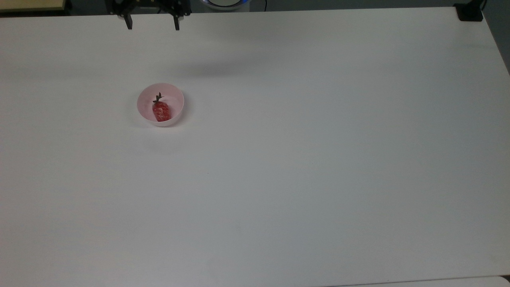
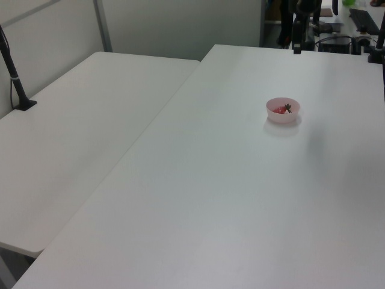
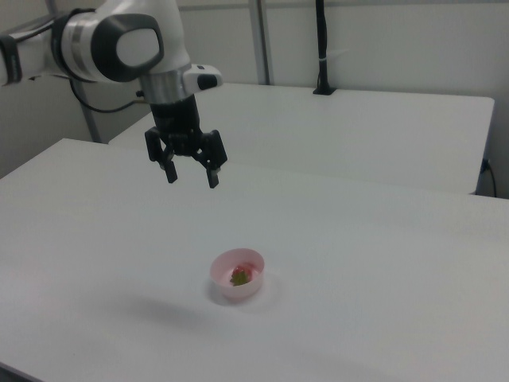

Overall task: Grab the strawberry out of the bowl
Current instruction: 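Move the open gripper over the pink bowl and lower toward the strawberry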

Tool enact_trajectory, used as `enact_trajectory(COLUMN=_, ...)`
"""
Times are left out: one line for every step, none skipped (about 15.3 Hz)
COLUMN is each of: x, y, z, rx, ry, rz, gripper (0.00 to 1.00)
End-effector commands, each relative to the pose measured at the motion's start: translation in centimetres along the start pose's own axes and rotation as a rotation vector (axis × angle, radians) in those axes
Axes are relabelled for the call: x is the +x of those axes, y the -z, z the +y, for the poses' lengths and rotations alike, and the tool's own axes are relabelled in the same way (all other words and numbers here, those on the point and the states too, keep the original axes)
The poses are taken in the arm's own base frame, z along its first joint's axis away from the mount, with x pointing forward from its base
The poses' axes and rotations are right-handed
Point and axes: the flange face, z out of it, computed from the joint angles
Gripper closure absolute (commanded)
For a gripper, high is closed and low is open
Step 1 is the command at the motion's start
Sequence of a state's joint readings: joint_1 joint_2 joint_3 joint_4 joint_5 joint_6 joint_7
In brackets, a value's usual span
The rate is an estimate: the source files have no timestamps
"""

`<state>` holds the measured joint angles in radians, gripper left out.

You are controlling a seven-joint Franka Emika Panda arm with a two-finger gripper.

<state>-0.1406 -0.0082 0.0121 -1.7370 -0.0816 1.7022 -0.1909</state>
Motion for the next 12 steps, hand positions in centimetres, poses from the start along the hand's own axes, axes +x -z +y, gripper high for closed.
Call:
enact_trajectory(x=2.0, y=-3.4, z=0.5, rx=0.001, ry=0.001, rz=0.0, gripper=0.0)
enact_trajectory(x=2.4, y=-4.2, z=1.1, rx=0.001, ry=-0.009, rz=0.001, gripper=0.0)
enact_trajectory(x=2.8, y=-5.3, z=1.5, rx=0.002, ry=-0.013, rz=0.0, gripper=0.0)
enact_trajectory(x=3.3, y=-6.5, z=1.8, rx=0.002, ry=-0.017, rz=0.004, gripper=0.0)
enact_trajectory(x=3.9, y=-7.6, z=2.4, rx=0.0, ry=-0.024, rz=0.018, gripper=0.0)
enact_trajectory(x=4.4, y=-9.0, z=3.0, rx=0.002, ry=-0.03, rz=0.015, gripper=0.0)
enact_trajectory(x=4.7, y=-10.5, z=3.4, rx=0.005, ry=-0.032, rz=-0.002, gripper=0.0)
enact_trajectory(x=5.0, y=-11.8, z=3.4, rx=0.003, ry=-0.029, rz=-0.023, gripper=0.05)
enact_trajectory(x=5.2, y=-12.9, z=3.7, rx=-0.002, ry=-0.03, rz=-0.043, gripper=0.13)
enact_trajectory(x=5.4, y=-13.8, z=3.6, rx=0.001, ry=-0.03, rz=-0.056, gripper=0.19)
enact_trajectory(x=5.7, y=-14.4, z=3.6, rx=0.001, ry=-0.047, rz=-0.055, gripper=0.27)
enact_trajectory(x=5.8, y=-15.3, z=3.6, rx=0.003, ry=-0.089, rz=-0.056, gripper=0.29)
